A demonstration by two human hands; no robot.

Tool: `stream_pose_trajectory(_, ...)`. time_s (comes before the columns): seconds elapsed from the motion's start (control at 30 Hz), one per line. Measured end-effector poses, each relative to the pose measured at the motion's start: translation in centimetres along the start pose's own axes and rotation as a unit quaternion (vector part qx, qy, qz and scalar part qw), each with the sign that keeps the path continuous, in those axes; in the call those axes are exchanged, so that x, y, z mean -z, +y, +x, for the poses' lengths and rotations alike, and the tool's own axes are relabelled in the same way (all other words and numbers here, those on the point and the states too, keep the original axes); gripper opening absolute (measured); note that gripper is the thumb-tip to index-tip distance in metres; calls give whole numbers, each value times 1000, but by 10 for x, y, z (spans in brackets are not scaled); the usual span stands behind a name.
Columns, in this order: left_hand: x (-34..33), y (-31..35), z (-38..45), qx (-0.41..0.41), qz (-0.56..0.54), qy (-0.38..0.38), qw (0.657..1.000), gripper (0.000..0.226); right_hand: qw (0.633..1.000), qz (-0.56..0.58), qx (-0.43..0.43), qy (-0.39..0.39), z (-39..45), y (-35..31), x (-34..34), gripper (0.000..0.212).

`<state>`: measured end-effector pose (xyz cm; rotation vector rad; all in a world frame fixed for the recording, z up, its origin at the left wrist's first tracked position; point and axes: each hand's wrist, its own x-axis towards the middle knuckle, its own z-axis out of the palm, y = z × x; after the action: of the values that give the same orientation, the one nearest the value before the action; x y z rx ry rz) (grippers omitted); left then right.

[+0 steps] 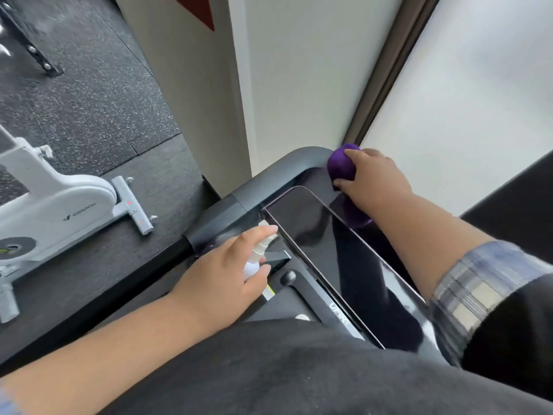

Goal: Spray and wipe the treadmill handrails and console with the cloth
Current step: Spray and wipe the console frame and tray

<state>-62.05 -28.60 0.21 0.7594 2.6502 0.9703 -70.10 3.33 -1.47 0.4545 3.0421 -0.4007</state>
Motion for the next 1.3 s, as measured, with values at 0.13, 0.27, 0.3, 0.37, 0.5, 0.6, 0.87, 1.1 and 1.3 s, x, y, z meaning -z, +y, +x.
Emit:
stream_pose_trajectory(0.13, -2, 5, 43, 54, 34, 52, 997, 58, 998, 53, 14, 27, -22, 19, -3, 65)
stream_pose_trajectory(0.27, 11, -5, 81, 130, 88, 100, 983, 53, 983, 159, 49, 78, -28, 11, 1, 66)
stream_pose_trajectory(0.3, 15, -8, 86, 150, 96, 105, 978, 52, 977, 181, 72, 86, -30, 3, 3, 66)
stream_pose_trajectory(0.37, 22, -14, 90, 181, 107, 106, 972, 51, 968, 199, 132, 75, -36, -16, 3, 65)
stream_pose_trajectory(0.5, 28, -21, 82, 216, 116, 82, 966, 49, 967, 120, 226, -11, -56, -40, -15, 67)
stream_pose_trajectory(0.6, 24, -28, 77, 219, 117, 65, 967, 48, 968, 35, 239, -68, -72, -40, -37, 70)
stream_pose_trajectory(0.87, 21, -28, 92, 208, 143, 13, 968, 40, 969, -12, 243, -36, -80, -39, -54, 72)
stream_pose_trajectory(1.1, 14, -7, 138, 125, 151, 3, 981, 46, 970, -4, 237, -46, -80, -38, -53, 72)
stream_pose_trajectory(1.3, -9, 22, 208, 49, 164, -13, 985, 42, 970, 8, 238, -44, -80, -39, -53, 70)
